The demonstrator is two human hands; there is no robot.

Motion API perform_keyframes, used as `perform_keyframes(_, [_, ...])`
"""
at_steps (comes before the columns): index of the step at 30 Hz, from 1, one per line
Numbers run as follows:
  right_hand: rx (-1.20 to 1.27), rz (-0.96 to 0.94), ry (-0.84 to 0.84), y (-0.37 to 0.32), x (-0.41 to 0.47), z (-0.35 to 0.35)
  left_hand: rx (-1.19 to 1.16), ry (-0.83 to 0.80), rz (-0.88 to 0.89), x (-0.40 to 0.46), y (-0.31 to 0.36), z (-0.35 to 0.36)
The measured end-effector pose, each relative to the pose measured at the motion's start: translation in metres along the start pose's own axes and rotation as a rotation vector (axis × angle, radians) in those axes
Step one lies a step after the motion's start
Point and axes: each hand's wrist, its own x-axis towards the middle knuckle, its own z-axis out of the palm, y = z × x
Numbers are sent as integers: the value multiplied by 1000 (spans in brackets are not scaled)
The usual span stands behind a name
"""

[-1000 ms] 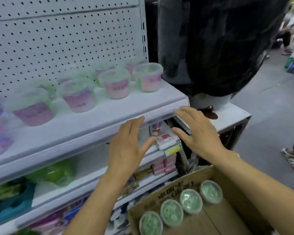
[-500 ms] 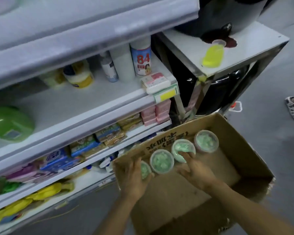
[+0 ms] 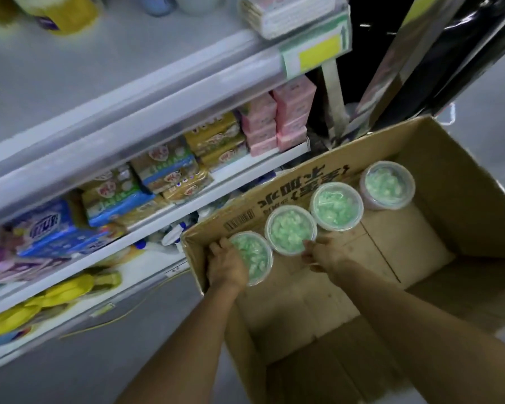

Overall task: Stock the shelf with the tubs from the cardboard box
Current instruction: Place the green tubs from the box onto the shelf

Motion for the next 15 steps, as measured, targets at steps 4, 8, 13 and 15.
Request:
perform_keyframes(4, [34, -53, 115, -3, 4, 0, -31, -27, 11, 1, 2, -2])
perform_keyframes(8, [-26, -89, 111, -12, -12, -13, -109, -66, 56, -6, 2, -12])
perform_keyframes(13, [-34, -126, 119, -21, -50, -37, -112, -9, 89, -35, 9, -39])
perform_keyframes(15, [-5, -152, 92, -31, -78, -48, -177, 23, 124, -50, 6, -55])
